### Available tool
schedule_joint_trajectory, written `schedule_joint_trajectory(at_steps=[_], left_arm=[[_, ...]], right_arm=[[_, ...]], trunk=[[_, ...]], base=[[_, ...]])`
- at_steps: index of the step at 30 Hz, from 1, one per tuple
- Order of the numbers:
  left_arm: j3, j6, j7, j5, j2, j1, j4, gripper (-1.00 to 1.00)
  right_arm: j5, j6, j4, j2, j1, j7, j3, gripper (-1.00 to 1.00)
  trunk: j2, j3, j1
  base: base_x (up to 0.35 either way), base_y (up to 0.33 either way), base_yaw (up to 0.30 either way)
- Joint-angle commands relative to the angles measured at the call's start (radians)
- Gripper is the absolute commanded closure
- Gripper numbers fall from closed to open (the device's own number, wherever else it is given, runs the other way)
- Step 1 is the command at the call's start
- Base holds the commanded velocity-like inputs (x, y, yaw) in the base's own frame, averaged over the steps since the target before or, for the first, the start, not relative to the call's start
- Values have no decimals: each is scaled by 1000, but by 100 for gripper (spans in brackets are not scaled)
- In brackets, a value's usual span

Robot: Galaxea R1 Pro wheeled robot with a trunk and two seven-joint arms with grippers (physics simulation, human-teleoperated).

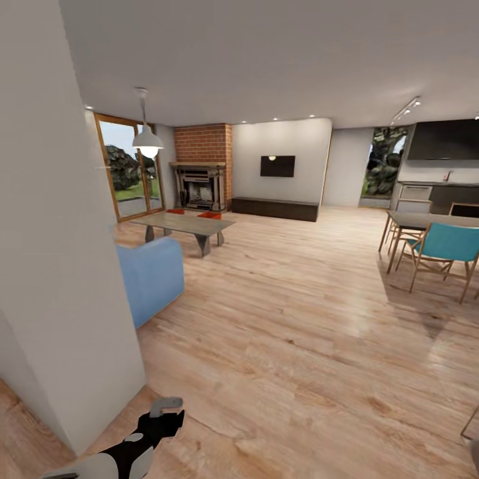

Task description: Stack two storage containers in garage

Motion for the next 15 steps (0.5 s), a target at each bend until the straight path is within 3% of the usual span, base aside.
schedule_joint_trajectory(at_steps=[1,15], left_arm=[[9,-7,0,-10,0,-2,4,-100],[9,-7,0,-10,-2,-2,4,-100]], right_arm=[[3,-1,-1,0,0,-4,0,-100],[3,-1,1,0,0,-4,0,-100]], trunk=[[0,-1,1],[0,-1,1]], base=[[324,-159,0],[318,-170,0]])
